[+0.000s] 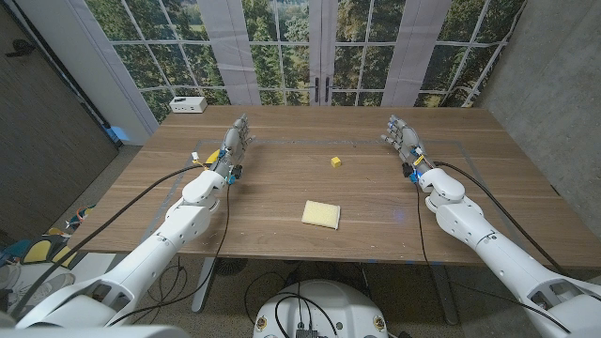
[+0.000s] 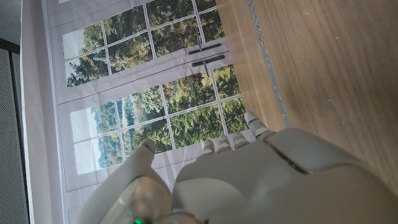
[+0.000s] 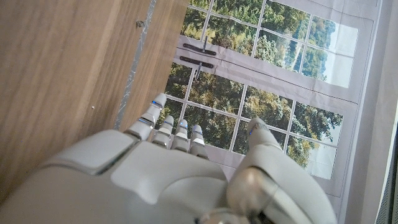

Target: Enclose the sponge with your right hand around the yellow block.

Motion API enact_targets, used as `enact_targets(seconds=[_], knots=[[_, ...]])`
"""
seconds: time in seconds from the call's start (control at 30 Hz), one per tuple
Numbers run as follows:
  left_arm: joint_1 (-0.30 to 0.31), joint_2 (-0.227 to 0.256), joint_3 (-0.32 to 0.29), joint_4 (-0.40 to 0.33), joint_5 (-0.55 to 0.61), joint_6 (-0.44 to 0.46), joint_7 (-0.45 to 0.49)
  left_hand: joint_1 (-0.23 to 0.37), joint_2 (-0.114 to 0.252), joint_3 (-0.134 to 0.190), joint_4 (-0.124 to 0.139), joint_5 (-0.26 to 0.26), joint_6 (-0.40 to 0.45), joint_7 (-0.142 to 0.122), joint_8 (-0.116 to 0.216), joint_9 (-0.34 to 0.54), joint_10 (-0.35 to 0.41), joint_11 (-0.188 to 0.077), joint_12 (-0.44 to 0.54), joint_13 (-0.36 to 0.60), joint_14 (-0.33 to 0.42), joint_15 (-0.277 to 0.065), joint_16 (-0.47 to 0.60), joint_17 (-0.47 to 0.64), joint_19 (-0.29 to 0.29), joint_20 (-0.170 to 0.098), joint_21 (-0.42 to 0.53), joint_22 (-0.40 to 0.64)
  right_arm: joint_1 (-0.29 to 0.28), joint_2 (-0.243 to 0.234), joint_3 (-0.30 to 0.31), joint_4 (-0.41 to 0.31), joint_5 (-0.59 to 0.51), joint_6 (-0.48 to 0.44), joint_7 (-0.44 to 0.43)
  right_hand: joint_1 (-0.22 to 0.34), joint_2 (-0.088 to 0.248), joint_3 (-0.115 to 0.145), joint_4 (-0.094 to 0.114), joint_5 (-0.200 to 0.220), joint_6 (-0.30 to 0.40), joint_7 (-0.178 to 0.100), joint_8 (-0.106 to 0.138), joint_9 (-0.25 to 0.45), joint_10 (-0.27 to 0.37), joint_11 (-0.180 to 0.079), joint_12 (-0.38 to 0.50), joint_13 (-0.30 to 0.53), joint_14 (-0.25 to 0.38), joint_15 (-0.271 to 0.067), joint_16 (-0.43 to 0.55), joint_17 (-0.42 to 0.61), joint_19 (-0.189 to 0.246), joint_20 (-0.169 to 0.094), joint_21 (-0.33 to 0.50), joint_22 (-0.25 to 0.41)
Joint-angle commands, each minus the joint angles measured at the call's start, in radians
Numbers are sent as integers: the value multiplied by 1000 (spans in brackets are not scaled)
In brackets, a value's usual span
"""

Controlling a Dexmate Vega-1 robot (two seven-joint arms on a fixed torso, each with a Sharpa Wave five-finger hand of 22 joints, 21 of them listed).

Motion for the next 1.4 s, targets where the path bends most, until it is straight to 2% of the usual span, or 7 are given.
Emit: enact_targets(seconds=[0.03,0.6,0.87,0.93,1.1,1.27,1.4], knots=[[-3,-1,3,3,-1,0,-6,1,9,7,0,7,-141,-1,6,3,-183,0,4,5,-184,-1,5,3,-85,2,4,5,-5,-1,3,-2,3,2,-3,11,1,6,-1,7,9,-3,4,2,5,4,4,2,2,6,5,2,11,0,5,2],[5,6,-1,-4,-3,1,-6,2,9,4,-2,7,-131,0,9,3,-174,-1,7,5,-176,2,7,3,-80,4,-1,5,-26,-15,-1,-36,-43,10,-54,20,4,7,-12,4,19,-12,7,2,17,11,7,2,9,10,7,2,16,3,-2,2],[3,9,-1,-1,-5,1,-17,3,9,3,-3,7,-120,2,11,3,-165,1,10,5,-168,6,9,2,-76,8,-4,5,-49,-52,-13,-114,-129,-16,-136,40,8,12,-30,2,46,-24,15,2,43,19,13,2,25,16,10,0,29,5,-8,2],[4,9,-2,-4,-9,5,-16,3,9,3,-3,7,-117,2,12,3,-164,2,10,5,-167,6,10,2,-74,8,-4,5,-55,-62,-16,-130,-151,-18,-151,46,9,13,-35,1,62,-27,19,2,51,27,15,3,34,27,13,1,33,14,-11,2],[3,14,-1,-2,-9,5,-26,4,9,1,-4,7,-106,2,15,3,-161,6,11,5,-163,12,10,2,-72,14,-6,5,-71,-72,-20,-165,-215,-17,-213,55,21,13,-42,-4,114,-37,28,4,108,44,28,5,104,61,39,9,47,68,-22,5],[3,17,-1,-1,-13,5,-39,4,8,0,-4,7,-95,1,17,4,-159,10,11,5,-159,15,10,2,-69,20,-8,6,-91,-99,-24,-226,-255,-59,-245,64,29,16,-47,-5,136,-37,30,4,140,52,35,6,149,51,56,13,61,79,-24,6],[2,22,-1,-2,-13,1,-51,4,9,0,-4,8,-93,1,17,4,-156,13,12,5,-158,17,10,2,-67,23,-9,6,-114,-138,-30,-303,-319,-115,-287,69,30,17,-51,-5,148,-36,32,4,150,57,37,7,153,51,57,14,64,82,-26,7]])
